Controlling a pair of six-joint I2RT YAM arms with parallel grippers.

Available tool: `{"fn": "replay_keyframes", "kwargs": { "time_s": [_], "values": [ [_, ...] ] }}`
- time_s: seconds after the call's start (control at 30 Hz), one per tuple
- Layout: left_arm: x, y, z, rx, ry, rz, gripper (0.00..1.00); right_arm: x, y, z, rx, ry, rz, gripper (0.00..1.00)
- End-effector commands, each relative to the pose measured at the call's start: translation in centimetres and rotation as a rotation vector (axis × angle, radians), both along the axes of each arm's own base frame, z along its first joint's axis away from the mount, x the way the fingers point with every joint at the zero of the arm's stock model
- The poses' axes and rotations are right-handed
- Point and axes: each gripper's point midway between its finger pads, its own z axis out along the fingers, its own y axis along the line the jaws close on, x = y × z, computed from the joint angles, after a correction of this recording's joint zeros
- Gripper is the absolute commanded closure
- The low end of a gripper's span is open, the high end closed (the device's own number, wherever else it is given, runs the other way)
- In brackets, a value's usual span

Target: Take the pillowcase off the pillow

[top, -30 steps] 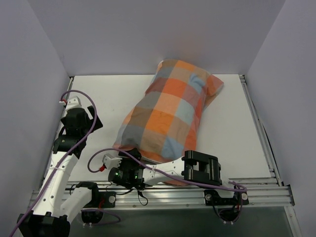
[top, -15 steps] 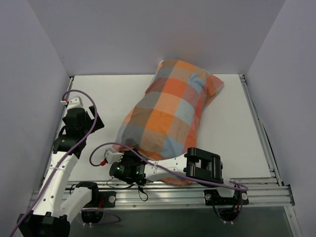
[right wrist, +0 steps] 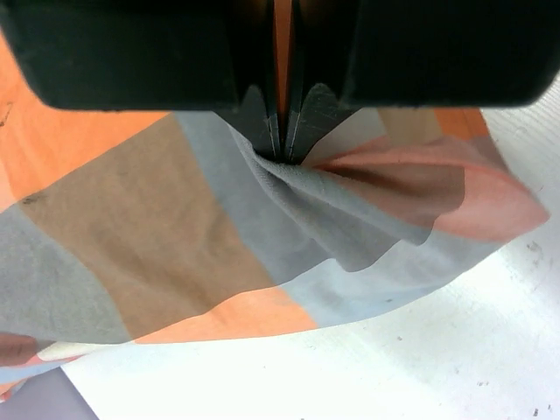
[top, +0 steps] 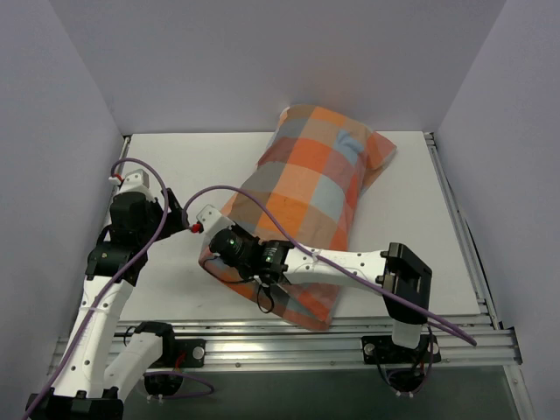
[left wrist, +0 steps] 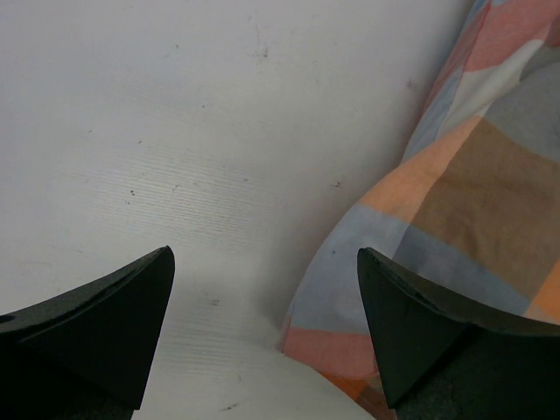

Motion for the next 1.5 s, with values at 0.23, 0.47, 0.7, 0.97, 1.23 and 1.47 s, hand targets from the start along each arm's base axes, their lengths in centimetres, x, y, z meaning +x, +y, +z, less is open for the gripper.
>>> {"fn": "replay_keyframes", "kwargs": {
  "time_s": [0.23, 0.47, 0.7, 0.97, 1.23, 1.47],
  "values": [
    [-4.4, -6.3, 2.6, -0.236, 0.009, -0.278, 0.02, 4.5, -2.9, 7.6, 0.384, 0.070, -0.137, 1.00],
    [-6.1, -9.6, 3.0, -0.388, -0.009, -0.376, 0.15, 7.2, -3.8, 8.3, 0.441, 0.060, -0.200, 1.00],
    [-6.7, -13.0, 0.8, -0.417, 0.055, -0.426, 0.19, 7.8, -0.8, 6.4, 0.423, 0.118, -0.137, 1.00],
    [-6.6, -15.8, -0.4, -0.425, 0.046, -0.472, 0.27, 8.1, 0.9, 4.1, 0.404, 0.149, -0.112, 1.00],
    [-3.1, -12.5, -7.2, -0.304, 0.068, -0.180, 0.28, 7.6, 0.7, 3.7, 0.413, 0.169, -0.103, 1.00],
    [-1.0, -10.0, -6.7, -0.280, -0.029, -0.026, 0.29, 6.6, 0.0, 3.5, 0.413, 0.184, -0.094, 1.00]
  ]
}}
